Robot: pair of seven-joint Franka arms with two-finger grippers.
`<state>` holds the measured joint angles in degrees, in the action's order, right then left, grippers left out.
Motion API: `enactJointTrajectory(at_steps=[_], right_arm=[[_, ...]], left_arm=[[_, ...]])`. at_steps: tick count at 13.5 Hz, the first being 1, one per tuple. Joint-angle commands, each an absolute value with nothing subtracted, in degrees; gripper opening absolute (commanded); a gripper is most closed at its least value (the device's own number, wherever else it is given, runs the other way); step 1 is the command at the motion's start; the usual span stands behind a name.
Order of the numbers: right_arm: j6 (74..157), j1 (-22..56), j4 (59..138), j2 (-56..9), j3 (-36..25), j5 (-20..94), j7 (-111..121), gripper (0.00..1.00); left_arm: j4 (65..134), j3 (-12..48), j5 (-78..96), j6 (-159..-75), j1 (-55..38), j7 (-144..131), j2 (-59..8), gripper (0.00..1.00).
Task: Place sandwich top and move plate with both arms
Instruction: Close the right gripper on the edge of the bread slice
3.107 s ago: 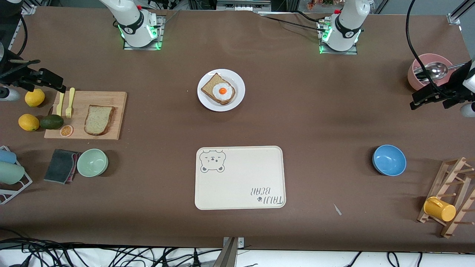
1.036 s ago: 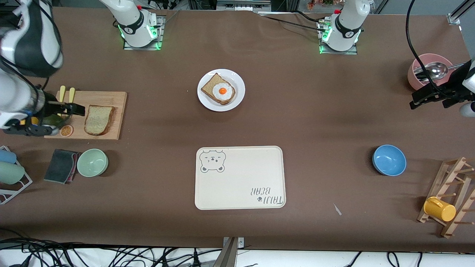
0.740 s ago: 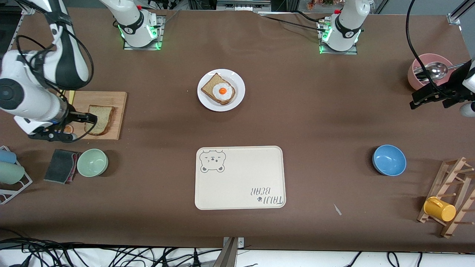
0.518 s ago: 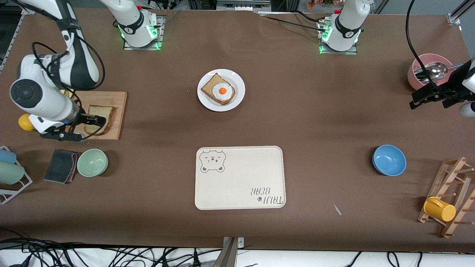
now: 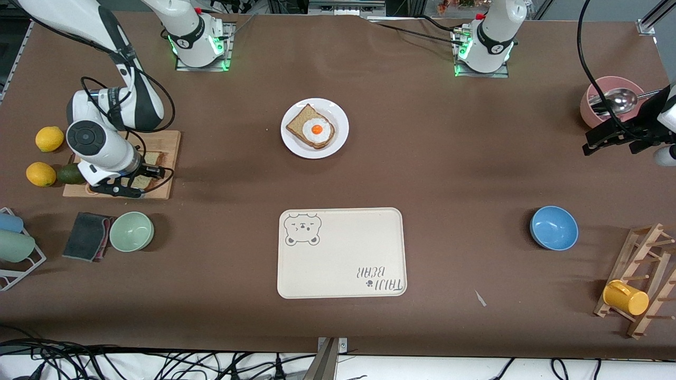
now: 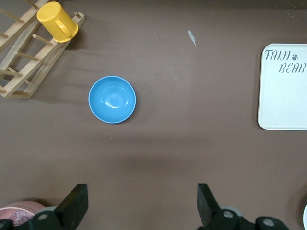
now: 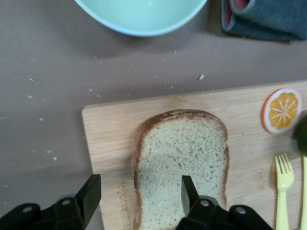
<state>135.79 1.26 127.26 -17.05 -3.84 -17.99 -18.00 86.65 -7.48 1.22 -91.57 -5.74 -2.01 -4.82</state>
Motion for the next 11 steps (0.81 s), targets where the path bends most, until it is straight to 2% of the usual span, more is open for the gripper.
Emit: enactJointTrajectory(at_steps=[1,3,11], right_arm=[[137.46,0.88,128.67,-17.31,-4.13,-19.51,-19.07,0.7],[137.72,0.79,128.67,-18.19,-4.48,-20.56,-19.07,0.65],[137.81,1.41,128.41,-19.6,-4.66,-24.78,-21.0,0.65]], left_arm=[[85.69,-7.91,2.9,-90.44,-6.06,-2.55,-4.75,1.0],[85.69,-7.91,2.9,-90.44,-6.06,-2.55,-4.83,1.0],[85.69,-7.91,2.9,-90.35,-6.06,-2.55,-4.75,1.0]])
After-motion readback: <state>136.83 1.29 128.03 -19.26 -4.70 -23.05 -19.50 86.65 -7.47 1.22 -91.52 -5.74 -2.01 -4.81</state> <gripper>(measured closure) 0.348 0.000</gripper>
